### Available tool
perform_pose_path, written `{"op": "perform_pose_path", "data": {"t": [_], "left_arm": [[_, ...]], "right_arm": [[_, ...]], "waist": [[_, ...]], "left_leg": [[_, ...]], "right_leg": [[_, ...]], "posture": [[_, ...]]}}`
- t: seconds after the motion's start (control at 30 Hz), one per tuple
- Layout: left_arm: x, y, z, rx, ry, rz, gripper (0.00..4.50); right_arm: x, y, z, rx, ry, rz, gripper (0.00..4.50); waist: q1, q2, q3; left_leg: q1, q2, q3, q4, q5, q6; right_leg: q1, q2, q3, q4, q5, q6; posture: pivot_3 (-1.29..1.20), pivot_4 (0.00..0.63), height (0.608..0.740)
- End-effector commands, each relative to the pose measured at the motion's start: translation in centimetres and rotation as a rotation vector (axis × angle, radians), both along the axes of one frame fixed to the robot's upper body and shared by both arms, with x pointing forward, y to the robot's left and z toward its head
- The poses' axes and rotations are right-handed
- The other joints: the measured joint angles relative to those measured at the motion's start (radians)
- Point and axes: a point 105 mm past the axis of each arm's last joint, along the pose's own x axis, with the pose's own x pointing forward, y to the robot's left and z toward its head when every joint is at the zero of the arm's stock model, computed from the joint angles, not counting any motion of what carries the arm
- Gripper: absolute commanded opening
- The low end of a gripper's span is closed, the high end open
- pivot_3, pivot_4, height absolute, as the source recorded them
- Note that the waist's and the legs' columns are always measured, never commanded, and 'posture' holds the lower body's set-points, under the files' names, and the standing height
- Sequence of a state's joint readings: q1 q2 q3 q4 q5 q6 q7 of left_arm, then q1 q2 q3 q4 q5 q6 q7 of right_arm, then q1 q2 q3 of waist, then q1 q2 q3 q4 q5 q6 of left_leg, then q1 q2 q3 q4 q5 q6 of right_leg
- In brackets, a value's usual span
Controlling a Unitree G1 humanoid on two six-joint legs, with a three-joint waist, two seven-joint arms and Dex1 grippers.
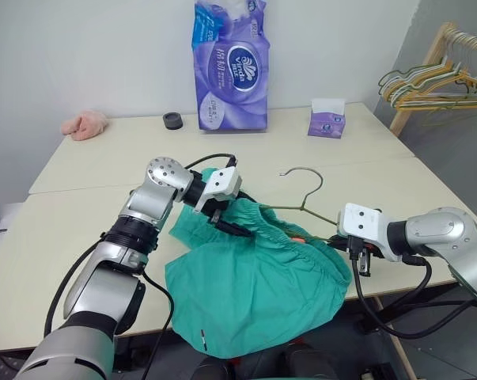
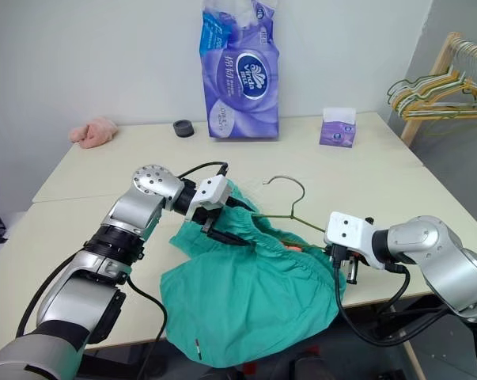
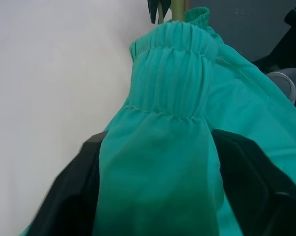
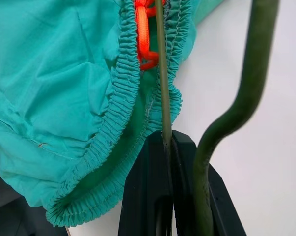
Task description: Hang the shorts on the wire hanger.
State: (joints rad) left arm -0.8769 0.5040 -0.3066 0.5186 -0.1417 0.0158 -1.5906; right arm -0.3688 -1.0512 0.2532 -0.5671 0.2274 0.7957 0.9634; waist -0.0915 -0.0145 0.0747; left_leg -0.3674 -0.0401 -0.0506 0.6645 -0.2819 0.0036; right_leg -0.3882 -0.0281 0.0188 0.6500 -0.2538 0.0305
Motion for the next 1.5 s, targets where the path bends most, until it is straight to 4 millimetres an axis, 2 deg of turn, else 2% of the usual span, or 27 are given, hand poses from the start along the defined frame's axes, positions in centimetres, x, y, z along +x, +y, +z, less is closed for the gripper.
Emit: {"op": "perform_pose_path", "data": {"t": [0.03,0.27,0.53,0.67,0.8,0.9,0.97,1.0,1.1,1.2,1.3,1.37,1.5], "left_arm": [[-0.2,-0.2,0.5,-0.017,-0.006,-0.02,2.1],[-0.6,-0.3,0.1,-0.015,0.009,-0.03,0.02],[-0.8,-0.4,-0.4,-0.015,0.015,-0.021,0.02],[-0.7,-0.4,-0.4,-0.018,0.01,-0.008,0.0],[-0.7,-0.4,-0.4,-0.027,0.005,0.005,0.0],[-0.6,-0.3,-0.4,-0.03,0.002,0.015,0.0],[-0.5,-0.2,-0.4,-0.034,-0.002,0.026,0.0],[-0.5,-0.1,-0.4,-0.036,-0.004,0.031,0.0],[-0.4,-0.1,-0.3,-0.041,-0.005,0.041,0.0],[-0.3,0.0,-0.3,-0.047,-0.006,0.046,0.0],[-0.1,-0.2,0.3,-0.083,0.013,0.068,0.0],[0.1,-0.3,0.7,-0.108,0.036,0.083,0.0],[0.2,-0.2,1.1,-0.124,0.06,0.097,0.0]], "right_arm": [[-0.2,0.8,1.4,0.002,-0.068,0.06,0.0],[-0.3,1.3,1.8,0.007,-0.096,0.102,0.0],[-0.2,1.3,2.0,-0.037,-0.147,0.16,0.0],[-0.3,-0.8,2.1,-0.125,-0.14,0.164,0.98],[-0.8,-4.1,2.3,-0.181,-0.097,0.067,2.41],[-1.0,-7.3,2.4,-0.201,-0.088,-0.068,3.42],[-1.7,-9.2,2.1,-0.091,-0.069,-0.223,4.08],[-2.2,-9.8,1.9,-0.035,-0.059,-0.284,4.08],[-4.0,-9.2,0.0,0.26,-0.038,-0.468,4.08],[-5.6,-8.1,-1.7,0.373,-0.015,-0.548,4.08],[-7.7,-5.6,-4.1,0.505,0.059,-0.631,4.08],[-7.9,-4.5,-4.8,0.577,0.079,-0.685,4.08],[-7.0,-3.8,-5.4,0.621,0.085,-0.72,4.08]], "waist": [[-0.001,0.0,0.0],[-0.008,0.0,0.0],[-0.01,0.0,0.0],[-0.008,0.0,0.0],[-0.005,0.0,0.0],[-0.003,0.0,0.0],[0.002,-0.001,0.0],[0.005,-0.002,-0.001],[0.007,-0.004,-0.002],[0.005,-0.002,-0.002],[0.004,-0.001,-0.002],[0.002,-0.001,-0.002],[-0.006,-0.008,-0.002]], "left_leg": [[0.0,0.0,0.0,0.0,0.0,0.0],[0.0,0.0,0.0,0.0,0.0,0.0],[0.0,0.0,0.0,0.0,0.0,0.0],[0.0,0.0,0.0,0.0,0.0,0.0],[0.0,0.0,0.0,0.0,0.0,0.0],[0.0,0.0,0.0,0.0,0.0,0.0],[0.001,0.0,0.0,0.0,0.0,0.0],[0.001,0.0,0.0,0.0,0.0,0.0],[0.001,0.0,-0.001,0.0,0.0,0.0],[0.002,0.0,-0.001,0.001,0.0,0.0],[0.003,0.0,0.001,0.001,0.0,0.0],[0.003,0.0,0.0,0.001,0.0,0.0],[0.003,0.0,0.001,0.001,0.0,0.0]], "right_leg": [[0.0,0.0,0.0,0.0,0.0,0.0],[0.0,0.0,0.0,0.0,0.0,0.0],[0.0,0.0,0.0,0.0,0.0,0.0],[0.0,0.0,0.0,0.0,0.0,0.0],[0.001,-0.001,0.0,0.0,0.0,0.0],[0.001,0.0,0.0,0.001,0.0,0.0],[0.001,0.0,0.0,0.001,0.0,0.0],[0.001,0.0,0.0,0.001,0.0,0.001],[0.002,0.0,0.0,0.002,0.0,0.0],[0.001,0.0,0.001,0.007,-0.001,0.001],[0.001,0.0,0.002,0.008,-0.003,0.004],[0.0,0.0,0.001,0.008,-0.003,0.004],[0.0,0.0,0.002,0.007,-0.003,0.004]], "posture": [[-0.21,0.033,0.74],[-0.21,0.036,0.74],[-0.21,0.037,0.74],[-0.21,0.038,0.74],[-0.2,0.039,0.74],[-0.2,0.041,0.74],[-0.2,0.043,0.74],[-0.2,0.045,0.74],[-0.21,0.049,0.74],[-0.21,0.05,0.74],[-0.22,0.056,0.74],[-0.22,0.056,0.74],[-0.22,0.056,0.74]]}}
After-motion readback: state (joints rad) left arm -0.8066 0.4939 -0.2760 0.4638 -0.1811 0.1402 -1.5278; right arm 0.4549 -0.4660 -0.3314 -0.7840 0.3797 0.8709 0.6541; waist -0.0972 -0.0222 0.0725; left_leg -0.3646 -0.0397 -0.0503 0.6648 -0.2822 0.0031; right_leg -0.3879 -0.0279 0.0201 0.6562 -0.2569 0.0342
